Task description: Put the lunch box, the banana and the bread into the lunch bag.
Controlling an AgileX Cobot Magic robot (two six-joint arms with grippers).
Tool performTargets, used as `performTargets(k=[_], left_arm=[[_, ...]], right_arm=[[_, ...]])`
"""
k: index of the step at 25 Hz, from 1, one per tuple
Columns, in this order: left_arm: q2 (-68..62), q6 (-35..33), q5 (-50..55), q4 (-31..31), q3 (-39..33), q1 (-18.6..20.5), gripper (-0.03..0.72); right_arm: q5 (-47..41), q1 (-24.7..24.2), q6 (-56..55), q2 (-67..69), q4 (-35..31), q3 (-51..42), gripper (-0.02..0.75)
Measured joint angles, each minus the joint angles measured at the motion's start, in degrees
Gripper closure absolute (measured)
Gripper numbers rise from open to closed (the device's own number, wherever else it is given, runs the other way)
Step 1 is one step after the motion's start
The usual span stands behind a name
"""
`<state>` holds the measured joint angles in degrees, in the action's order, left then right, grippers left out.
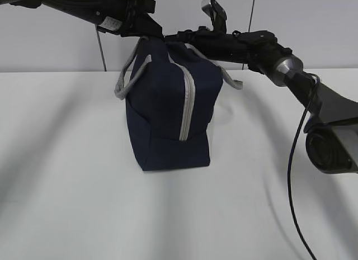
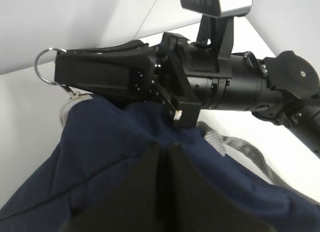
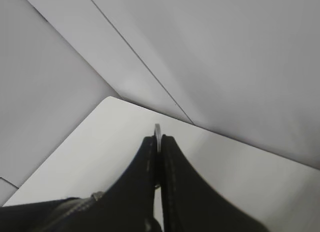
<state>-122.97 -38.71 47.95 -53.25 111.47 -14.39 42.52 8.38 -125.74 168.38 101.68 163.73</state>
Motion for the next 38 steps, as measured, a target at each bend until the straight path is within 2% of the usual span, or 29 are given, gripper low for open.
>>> performTargets(k=[11,14,16,18,20,22,25,29,33,38], left_arm=[[0.0,0.0,-0.57,0.46,0.0,0.0,0.68],[0.0,0.0,-0.51,0.27,0.0,0.0,0.679],[0.17,-0.02,0.59,-0.59,0.0,0.07,0.661],[0.69,-0.06,1.44,-1.05,0.0,0.07,0.615],[0.86,-0.06,1.57,-1.43,0.0,0.07,0.526],[0.86,-0.06,1.75,-1.54,0.08,0.07,0.412],[0.86,-0.06,1.81,-1.68,0.08,0.2,0.305],[1.04,0.77,2.6,-1.57,0.08,0.76,0.272],[3.38,4.12,2.86,1.82,0.08,2.11,0.267],[7.7,13.46,4.98,15.1,0.31,2.85,0.267]], right_arm=[[2.38,-1.38,-1.48,0.22,0.0,0.0,0.742],[4.12,-2.6,-1.6,0.22,-0.74,0.0,0.694],[4.24,-3.74,-1.6,0.35,0.04,-0.12,0.632],[4.24,-4.89,-1.47,0.88,0.96,0.04,0.545],[4.3,-5.63,-1.39,1.12,1.91,1.08,0.43],[4.69,-5.65,-0.99,1.16,2.85,3.03,0.359],[6.16,-5.45,-0.05,0.94,4.03,4.25,0.322],[8.52,-5.45,0.07,0.11,6.04,4.3,0.312],[9.05,-5.42,0.07,-3.26,6.05,4.3,0.311],[9.78,-5.42,0.41,-10.7,6.05,1.95,0.311]])
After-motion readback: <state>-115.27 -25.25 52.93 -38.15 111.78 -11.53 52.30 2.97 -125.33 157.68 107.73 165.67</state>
